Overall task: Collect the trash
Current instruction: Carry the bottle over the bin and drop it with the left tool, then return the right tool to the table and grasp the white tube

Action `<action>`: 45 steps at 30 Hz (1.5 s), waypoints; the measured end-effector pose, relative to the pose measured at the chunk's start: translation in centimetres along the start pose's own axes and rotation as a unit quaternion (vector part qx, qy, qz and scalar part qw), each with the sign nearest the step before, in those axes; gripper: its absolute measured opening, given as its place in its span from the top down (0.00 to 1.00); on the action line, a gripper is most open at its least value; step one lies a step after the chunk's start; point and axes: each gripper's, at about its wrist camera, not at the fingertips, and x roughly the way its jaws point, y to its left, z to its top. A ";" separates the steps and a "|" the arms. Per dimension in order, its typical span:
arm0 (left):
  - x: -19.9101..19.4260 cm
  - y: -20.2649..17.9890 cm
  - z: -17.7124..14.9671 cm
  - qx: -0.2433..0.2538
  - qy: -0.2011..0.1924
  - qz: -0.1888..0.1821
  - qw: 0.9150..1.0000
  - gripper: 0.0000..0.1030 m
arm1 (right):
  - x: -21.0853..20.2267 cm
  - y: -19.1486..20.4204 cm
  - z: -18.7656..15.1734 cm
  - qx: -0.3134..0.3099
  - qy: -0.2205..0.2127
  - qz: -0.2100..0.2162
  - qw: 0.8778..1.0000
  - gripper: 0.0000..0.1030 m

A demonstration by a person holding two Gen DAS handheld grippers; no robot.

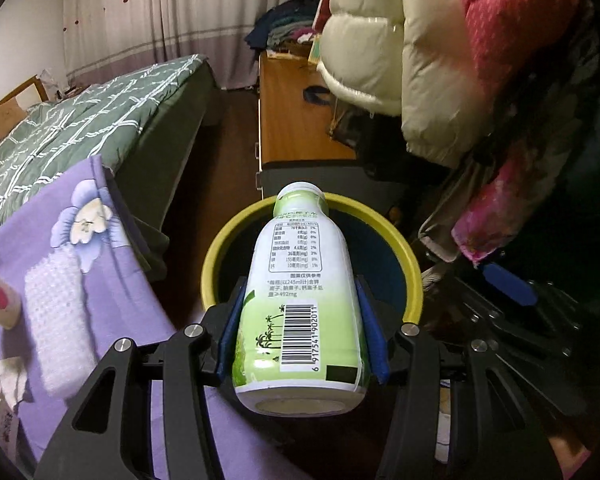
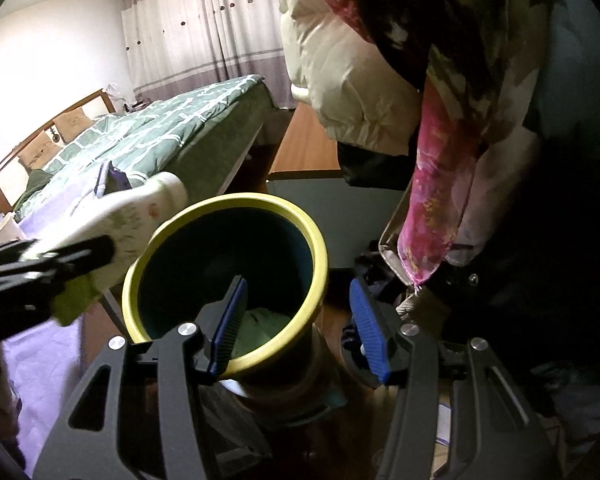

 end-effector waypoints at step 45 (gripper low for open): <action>-29.4 21.1 -18.8 -0.194 -0.168 0.232 0.938 0.19 | -8.1 21.0 -8.9 -0.207 0.041 0.140 0.967 0.46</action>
